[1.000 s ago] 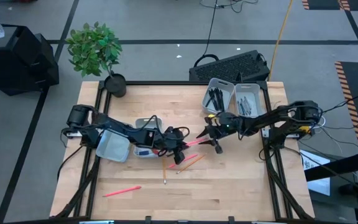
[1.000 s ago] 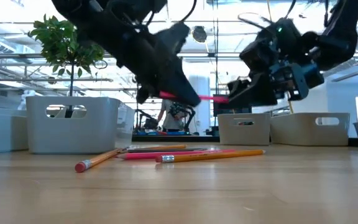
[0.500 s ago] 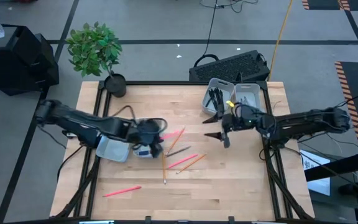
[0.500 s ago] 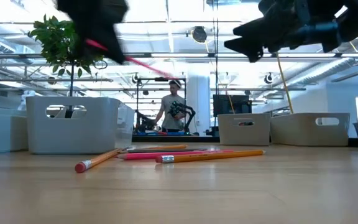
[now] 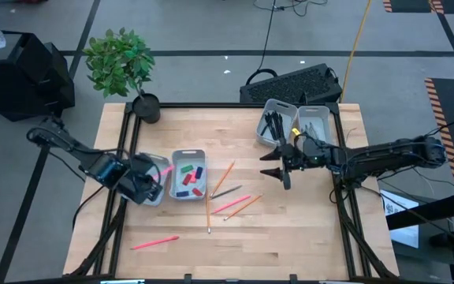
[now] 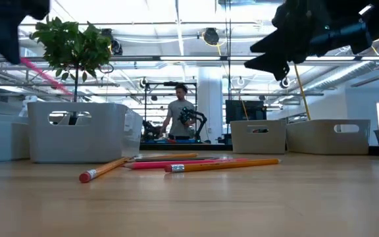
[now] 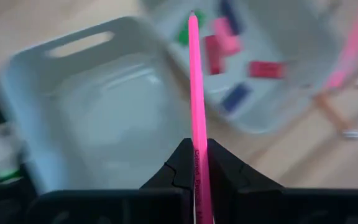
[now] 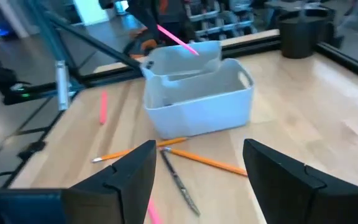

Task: Sort crayons/erasers/pens/pencils in bins
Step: Put the pink pencil into the bottom left gray bin

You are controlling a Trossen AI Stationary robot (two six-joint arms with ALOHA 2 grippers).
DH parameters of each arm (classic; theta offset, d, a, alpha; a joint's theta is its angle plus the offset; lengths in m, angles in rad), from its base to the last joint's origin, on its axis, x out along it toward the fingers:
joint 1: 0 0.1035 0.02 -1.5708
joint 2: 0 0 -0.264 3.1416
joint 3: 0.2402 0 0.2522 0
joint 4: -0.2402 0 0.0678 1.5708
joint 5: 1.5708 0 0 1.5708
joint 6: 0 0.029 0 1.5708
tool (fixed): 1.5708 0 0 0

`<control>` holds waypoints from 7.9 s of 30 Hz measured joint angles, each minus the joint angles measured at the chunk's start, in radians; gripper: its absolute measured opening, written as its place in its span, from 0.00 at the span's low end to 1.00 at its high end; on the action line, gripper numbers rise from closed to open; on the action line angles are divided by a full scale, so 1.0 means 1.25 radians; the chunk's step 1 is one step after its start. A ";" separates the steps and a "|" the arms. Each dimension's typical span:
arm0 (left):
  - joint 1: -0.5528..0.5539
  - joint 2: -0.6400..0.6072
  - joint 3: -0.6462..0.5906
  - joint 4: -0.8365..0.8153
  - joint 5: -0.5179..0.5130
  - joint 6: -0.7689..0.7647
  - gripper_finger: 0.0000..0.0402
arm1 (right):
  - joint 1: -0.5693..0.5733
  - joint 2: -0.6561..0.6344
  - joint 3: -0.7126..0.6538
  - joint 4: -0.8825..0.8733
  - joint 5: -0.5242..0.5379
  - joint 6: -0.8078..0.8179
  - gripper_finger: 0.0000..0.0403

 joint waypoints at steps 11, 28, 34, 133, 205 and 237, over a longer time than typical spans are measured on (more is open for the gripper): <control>-0.044 0.000 -0.144 -0.033 0.048 -0.129 0.05 | 0.081 0.038 0.156 -0.257 0.096 -0.045 0.58; -0.092 0.017 -0.184 0.006 0.082 -0.140 0.43 | 0.123 0.295 0.278 -0.290 0.064 -0.133 0.62; -0.085 0.010 -0.136 0.008 0.135 -0.126 0.47 | 0.132 0.439 0.317 -0.294 0.033 -0.184 0.58; 0.122 0.732 0.329 0.720 -0.034 0.650 0.47 | 0.062 0.778 0.060 0.361 -0.202 -0.383 0.03; 0.225 0.765 0.327 0.772 0.191 0.584 0.05 | 0.184 0.412 0.065 0.139 -0.060 -0.378 0.00; 0.156 0.766 0.327 0.855 0.142 0.648 0.36 | 0.589 0.569 0.156 0.114 0.154 -0.143 0.38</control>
